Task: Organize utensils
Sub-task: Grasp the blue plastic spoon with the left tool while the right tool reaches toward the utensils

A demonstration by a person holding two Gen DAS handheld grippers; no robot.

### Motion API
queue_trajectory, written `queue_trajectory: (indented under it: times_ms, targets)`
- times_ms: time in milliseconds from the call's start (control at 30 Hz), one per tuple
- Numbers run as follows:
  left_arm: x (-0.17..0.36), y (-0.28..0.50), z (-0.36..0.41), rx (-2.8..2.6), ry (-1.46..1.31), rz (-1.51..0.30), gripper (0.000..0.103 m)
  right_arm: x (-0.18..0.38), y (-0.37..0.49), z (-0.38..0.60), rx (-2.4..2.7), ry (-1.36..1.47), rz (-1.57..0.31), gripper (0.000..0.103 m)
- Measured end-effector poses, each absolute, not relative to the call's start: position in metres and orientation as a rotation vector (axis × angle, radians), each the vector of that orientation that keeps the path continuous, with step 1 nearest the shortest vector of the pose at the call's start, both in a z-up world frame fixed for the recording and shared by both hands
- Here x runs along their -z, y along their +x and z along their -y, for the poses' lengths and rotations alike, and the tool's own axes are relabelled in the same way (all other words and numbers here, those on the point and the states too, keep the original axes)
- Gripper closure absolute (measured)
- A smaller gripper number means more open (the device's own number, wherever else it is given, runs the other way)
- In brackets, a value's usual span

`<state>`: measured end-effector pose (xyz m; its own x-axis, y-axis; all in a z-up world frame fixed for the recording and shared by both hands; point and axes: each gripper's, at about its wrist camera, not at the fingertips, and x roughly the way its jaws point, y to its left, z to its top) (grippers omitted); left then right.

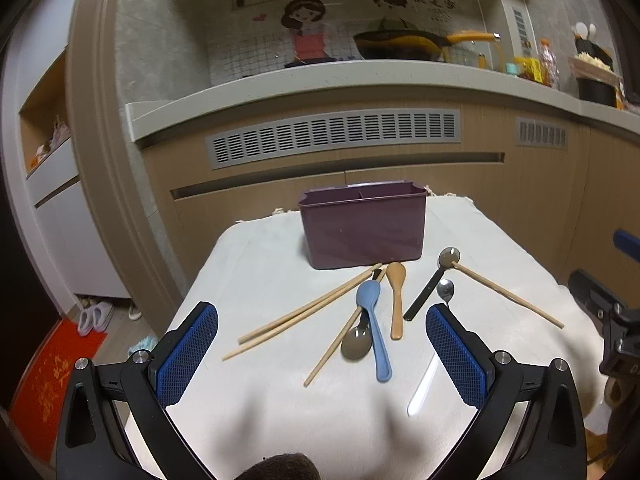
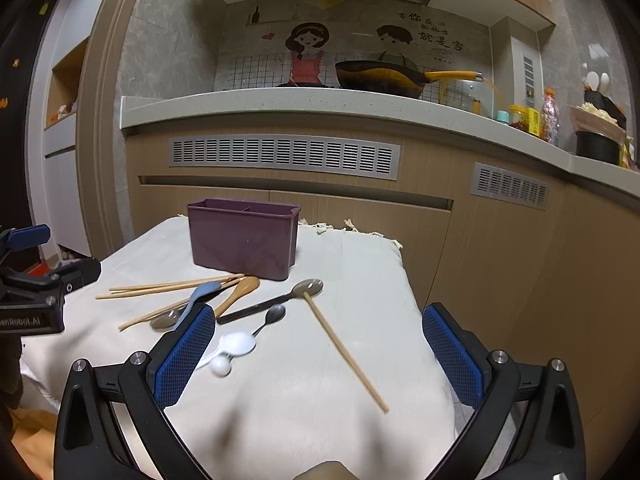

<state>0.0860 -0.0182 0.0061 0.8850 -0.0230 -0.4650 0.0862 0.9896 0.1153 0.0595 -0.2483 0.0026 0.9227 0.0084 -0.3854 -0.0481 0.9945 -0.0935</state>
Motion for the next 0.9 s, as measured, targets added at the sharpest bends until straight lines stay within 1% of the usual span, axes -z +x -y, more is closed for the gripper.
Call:
queue_trajectory:
  times_ms: [367,500,700,833,900]
  targets:
    - [0.014,0.155,0.027,0.095,0.180,-0.567,0.000,0.000,0.136,0.241,-0.050,-0.150,-0.475,0.000]
    - [0.023,0.177,0.018,0.117,0.168,-0.615,0.000,0.010,0.169,0.239,-0.076,-0.163,-0.542,0.000]
    - [0.030,0.208,-0.017,0.118,0.095,-0.672,0.000,0.036,0.217,0.232,-0.109,-0.175,-0.687,0.000]
    - [0.032,0.219,-0.039,0.117,0.055,-0.695,0.000,0.055,0.245,0.227,-0.093,-0.168,-0.768,0.002]
    - [0.033,0.222,-0.046,0.118,0.040,-0.703,0.000,0.065,0.260,0.226,-0.076,-0.148,-0.801,0.007]
